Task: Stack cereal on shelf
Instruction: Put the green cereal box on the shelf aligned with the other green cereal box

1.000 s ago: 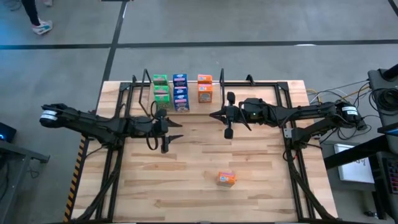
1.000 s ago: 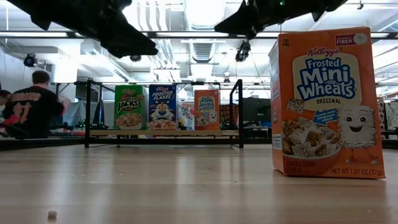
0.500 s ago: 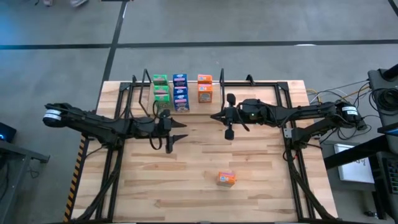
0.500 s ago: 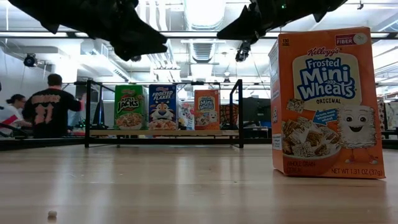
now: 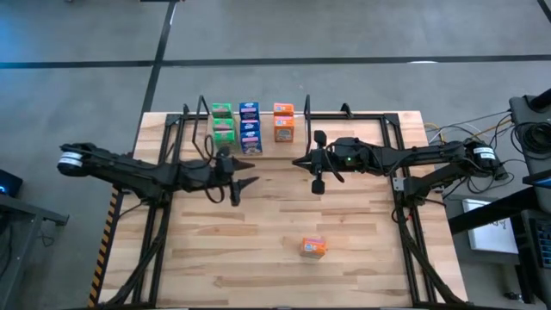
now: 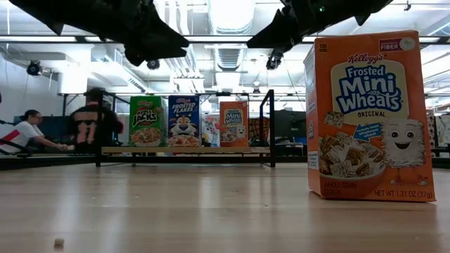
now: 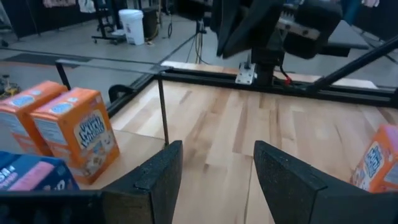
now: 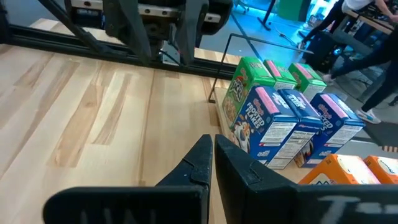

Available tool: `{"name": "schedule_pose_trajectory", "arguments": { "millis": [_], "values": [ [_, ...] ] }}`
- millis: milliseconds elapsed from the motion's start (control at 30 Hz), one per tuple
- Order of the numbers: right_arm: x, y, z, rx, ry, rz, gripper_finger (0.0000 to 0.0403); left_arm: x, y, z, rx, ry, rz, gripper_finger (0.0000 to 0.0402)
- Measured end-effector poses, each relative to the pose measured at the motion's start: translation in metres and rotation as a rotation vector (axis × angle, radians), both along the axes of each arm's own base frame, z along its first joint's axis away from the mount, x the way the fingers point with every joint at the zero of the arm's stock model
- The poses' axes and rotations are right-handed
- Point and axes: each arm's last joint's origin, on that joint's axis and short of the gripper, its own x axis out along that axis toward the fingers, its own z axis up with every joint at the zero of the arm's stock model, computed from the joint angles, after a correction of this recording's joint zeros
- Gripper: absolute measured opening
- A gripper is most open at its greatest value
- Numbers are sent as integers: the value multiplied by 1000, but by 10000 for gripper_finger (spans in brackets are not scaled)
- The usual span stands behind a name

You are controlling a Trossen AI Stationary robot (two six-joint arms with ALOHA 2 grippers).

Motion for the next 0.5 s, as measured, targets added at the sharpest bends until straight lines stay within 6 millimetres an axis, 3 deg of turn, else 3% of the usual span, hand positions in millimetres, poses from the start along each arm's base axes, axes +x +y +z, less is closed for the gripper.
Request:
{"name": "schedule_pose_trajectory", "arguments": {
  "millis": [267,500],
  "values": [
    [0,0,0,-3,-1,1,9,-7,4,20,54,-42,69,171],
    [0,0,0,-3,-4,1,9,-8,30,59,109,162,191,96]
  ]
}}
